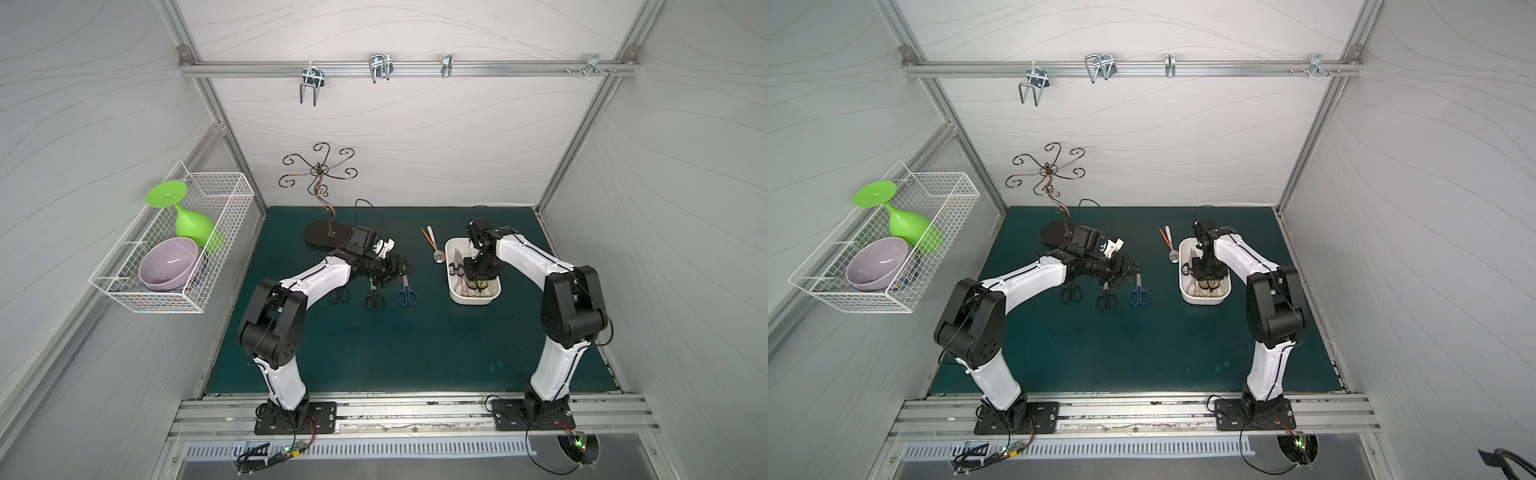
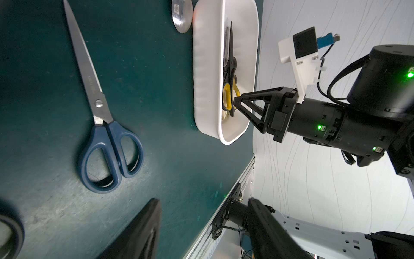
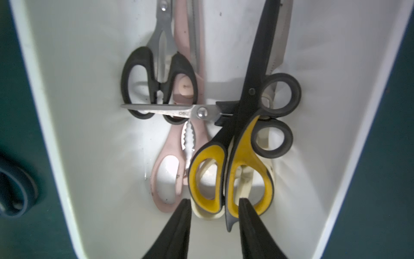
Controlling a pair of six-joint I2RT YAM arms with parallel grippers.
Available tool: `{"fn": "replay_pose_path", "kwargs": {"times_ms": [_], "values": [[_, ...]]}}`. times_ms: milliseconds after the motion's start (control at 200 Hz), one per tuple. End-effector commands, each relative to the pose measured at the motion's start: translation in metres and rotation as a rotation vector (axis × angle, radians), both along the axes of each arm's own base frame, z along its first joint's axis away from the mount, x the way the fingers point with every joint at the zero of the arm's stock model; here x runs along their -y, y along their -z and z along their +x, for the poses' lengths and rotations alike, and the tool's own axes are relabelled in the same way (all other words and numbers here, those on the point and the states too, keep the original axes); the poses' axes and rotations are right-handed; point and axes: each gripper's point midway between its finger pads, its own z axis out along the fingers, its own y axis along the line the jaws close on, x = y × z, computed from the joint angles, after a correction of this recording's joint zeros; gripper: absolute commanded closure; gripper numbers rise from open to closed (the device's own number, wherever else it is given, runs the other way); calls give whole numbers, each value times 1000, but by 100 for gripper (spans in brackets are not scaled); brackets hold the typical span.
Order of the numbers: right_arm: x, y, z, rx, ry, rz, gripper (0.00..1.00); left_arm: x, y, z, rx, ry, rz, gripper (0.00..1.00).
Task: Take the scissors out of the storage box
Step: Pick up the scissors from the storage box.
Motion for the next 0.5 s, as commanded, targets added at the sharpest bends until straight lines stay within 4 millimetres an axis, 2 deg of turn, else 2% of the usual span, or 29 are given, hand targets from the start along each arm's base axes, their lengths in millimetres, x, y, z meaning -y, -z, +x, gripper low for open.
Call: {"fn": "replay_pose_path", "kwargs": {"times_ms": [0,155,380,495], "values": [[18,-17,0,34,42,-61,62,2,-7,3,32,8,-23,35],[32,-14,1,30,62,-85,71,3,-7,3,30,8,-29,35],[39,-6,1,12,64,-115,72,4,-11,5,33,7,-34,35],[36,0,-1,-4,59,-95,72,4,-11,5,33,8,-31,35]]}}
